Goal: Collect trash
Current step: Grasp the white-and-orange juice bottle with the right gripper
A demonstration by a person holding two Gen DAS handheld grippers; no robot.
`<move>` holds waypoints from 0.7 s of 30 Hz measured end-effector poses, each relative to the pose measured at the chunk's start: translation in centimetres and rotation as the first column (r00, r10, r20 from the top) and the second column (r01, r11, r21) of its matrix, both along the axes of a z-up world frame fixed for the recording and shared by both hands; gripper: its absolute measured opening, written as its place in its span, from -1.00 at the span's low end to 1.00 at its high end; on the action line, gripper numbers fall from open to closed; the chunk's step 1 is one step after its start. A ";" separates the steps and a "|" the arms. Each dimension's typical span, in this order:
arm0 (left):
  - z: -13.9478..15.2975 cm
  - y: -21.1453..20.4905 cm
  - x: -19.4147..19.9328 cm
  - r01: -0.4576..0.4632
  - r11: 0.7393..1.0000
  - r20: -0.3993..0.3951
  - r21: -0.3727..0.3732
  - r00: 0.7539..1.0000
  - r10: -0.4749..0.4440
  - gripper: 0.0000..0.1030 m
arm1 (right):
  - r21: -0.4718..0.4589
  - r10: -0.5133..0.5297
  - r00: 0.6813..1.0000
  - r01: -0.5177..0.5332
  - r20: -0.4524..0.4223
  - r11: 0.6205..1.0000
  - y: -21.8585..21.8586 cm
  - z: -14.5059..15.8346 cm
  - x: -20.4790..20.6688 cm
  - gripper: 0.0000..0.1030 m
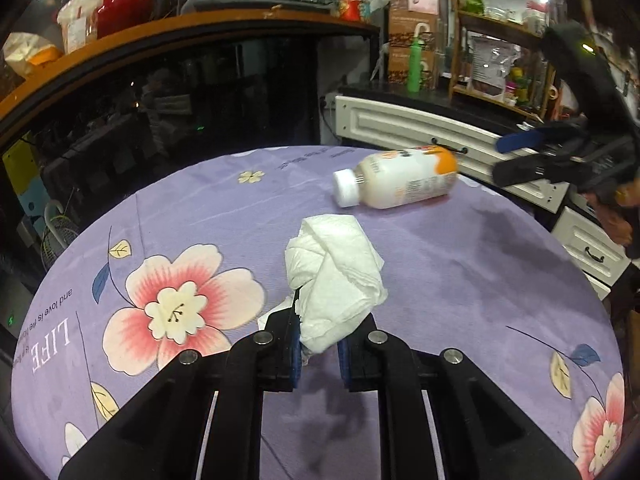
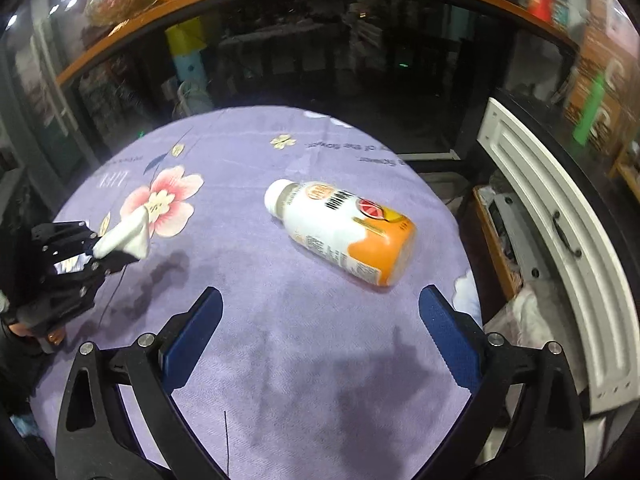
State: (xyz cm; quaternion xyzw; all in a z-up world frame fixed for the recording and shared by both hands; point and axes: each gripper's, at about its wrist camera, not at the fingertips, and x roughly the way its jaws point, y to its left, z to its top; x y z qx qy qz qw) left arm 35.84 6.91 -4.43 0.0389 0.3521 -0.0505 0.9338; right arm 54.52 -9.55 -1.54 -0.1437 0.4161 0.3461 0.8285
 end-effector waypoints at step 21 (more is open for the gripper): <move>-1.0 1.6 -0.2 0.000 0.997 -0.005 -0.076 1.000 -0.001 -0.73 | -0.568 0.394 0.919 -0.316 0.017 0.760 10.5 -4.8 5.6 0.70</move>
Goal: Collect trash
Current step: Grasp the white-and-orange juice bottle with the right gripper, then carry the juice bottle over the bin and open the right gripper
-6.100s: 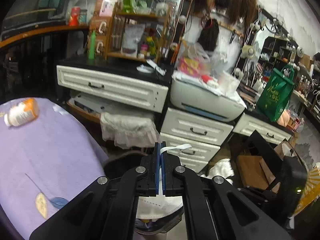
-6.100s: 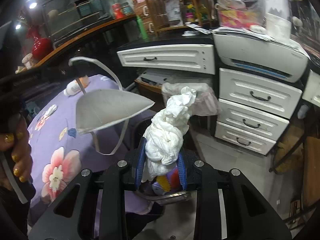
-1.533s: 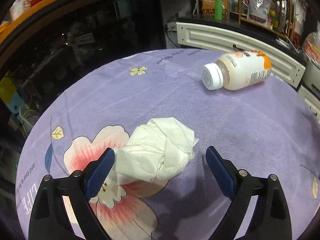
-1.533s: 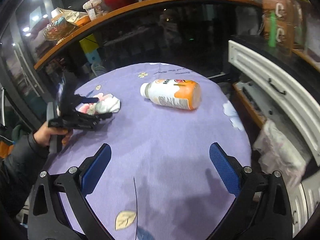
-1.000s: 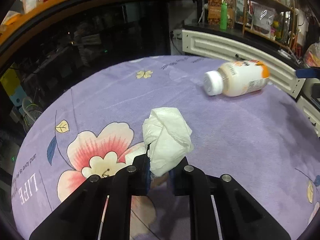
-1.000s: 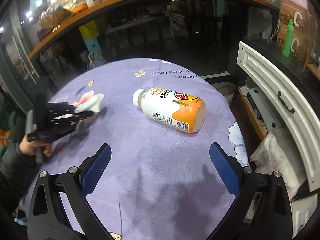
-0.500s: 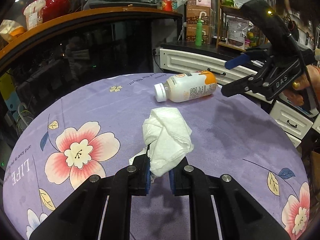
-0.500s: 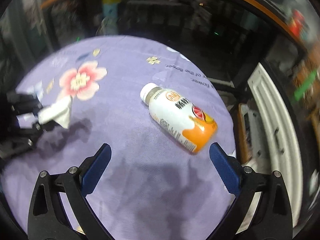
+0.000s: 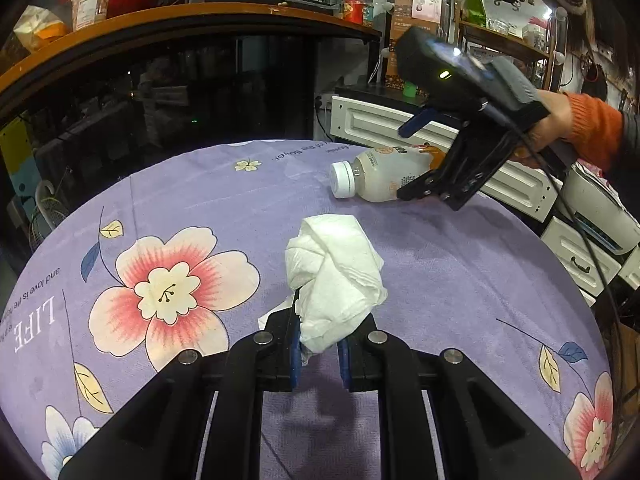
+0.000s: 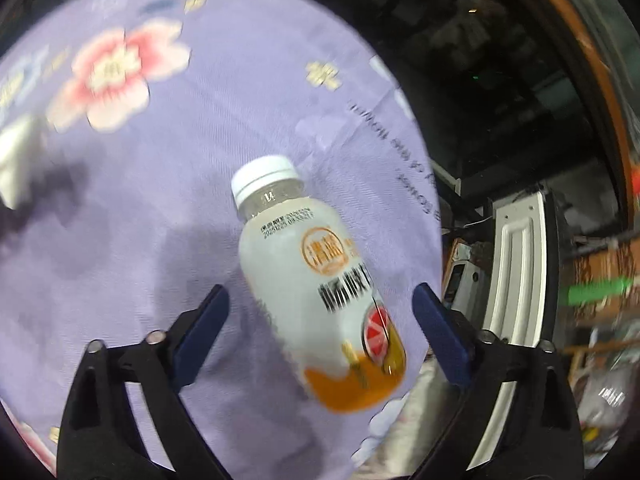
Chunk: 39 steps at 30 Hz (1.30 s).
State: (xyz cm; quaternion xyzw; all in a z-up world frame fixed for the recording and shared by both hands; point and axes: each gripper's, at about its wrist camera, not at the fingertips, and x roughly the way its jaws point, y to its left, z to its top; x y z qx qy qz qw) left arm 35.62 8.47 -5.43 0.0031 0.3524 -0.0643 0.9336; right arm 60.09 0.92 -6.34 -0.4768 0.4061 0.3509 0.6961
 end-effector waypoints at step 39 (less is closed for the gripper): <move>3.5 -5.2 -10.9 0.029 1.000 0.084 -0.002 0.996 -0.028 -0.73 | 0.528 -0.201 0.940 0.322 -0.274 0.786 -11.5 3.3 -24.0 0.20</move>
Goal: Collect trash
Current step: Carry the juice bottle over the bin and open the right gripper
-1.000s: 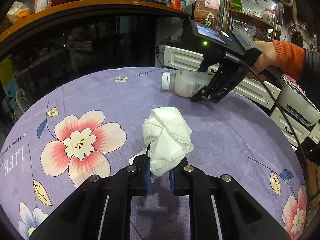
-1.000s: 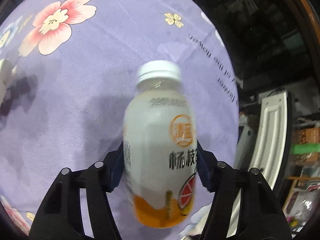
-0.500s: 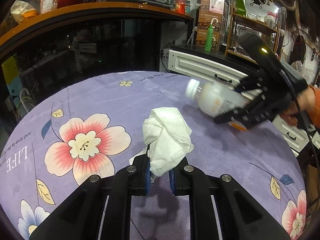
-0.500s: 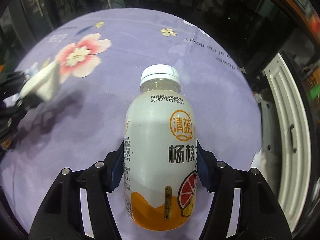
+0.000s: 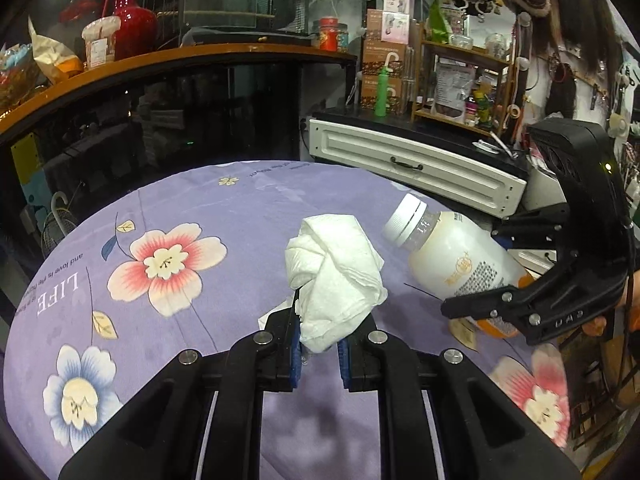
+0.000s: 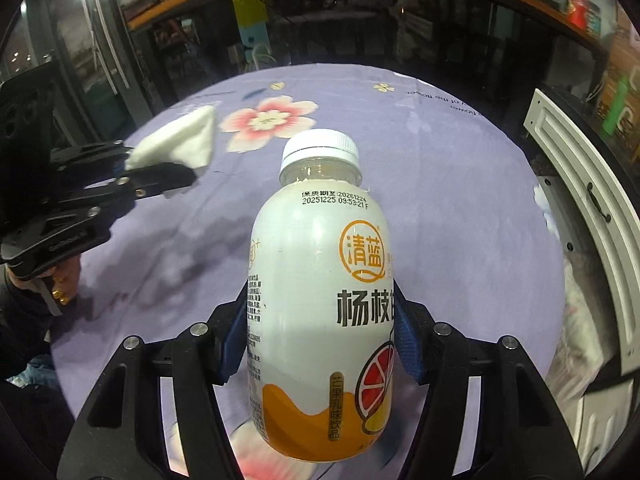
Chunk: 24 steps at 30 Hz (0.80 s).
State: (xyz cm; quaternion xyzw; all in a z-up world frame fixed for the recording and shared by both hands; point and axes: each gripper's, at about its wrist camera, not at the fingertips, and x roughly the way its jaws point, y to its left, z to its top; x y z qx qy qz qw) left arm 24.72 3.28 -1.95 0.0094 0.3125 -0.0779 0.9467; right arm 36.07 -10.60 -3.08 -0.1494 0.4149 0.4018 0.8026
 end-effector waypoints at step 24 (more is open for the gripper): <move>-0.3 -9.3 -8.7 0.149 0.989 0.024 -0.024 0.989 -0.148 -0.73 | 0.202 -0.344 0.932 0.318 0.110 0.926 -13.1 -0.1 -14.8 0.20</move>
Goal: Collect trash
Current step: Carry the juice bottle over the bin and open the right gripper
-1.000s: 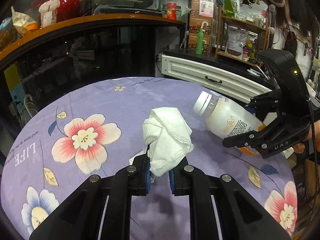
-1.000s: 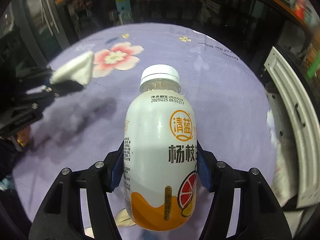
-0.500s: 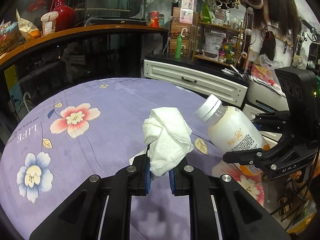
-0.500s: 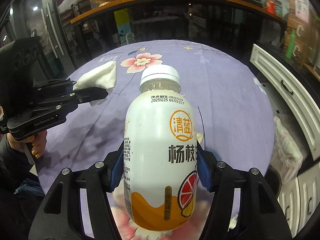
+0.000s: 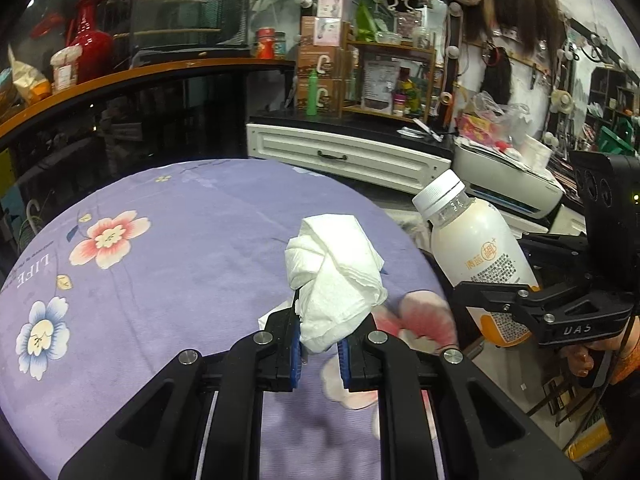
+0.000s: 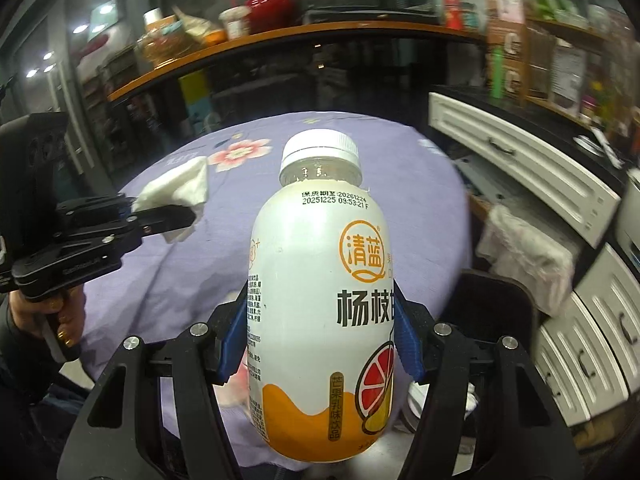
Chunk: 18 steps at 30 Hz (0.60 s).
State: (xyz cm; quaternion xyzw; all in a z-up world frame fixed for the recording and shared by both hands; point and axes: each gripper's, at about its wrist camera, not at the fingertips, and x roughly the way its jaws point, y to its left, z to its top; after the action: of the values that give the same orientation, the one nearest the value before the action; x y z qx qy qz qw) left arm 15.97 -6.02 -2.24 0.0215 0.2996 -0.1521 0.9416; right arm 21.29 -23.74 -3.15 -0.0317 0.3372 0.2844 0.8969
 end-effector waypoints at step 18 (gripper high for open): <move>-0.6 -9.7 1.8 0.186 0.982 -0.015 0.031 0.982 -0.186 -0.73 | -0.003 -0.282 0.954 0.283 -0.100 0.959 -10.1 -7.5 3.6 0.20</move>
State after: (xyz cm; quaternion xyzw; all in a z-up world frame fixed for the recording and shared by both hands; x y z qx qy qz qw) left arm 17.75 -15.75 -2.83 0.0638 0.3042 -0.2348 0.9210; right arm 24.91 -33.86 -10.63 0.0359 0.3811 0.1566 0.9105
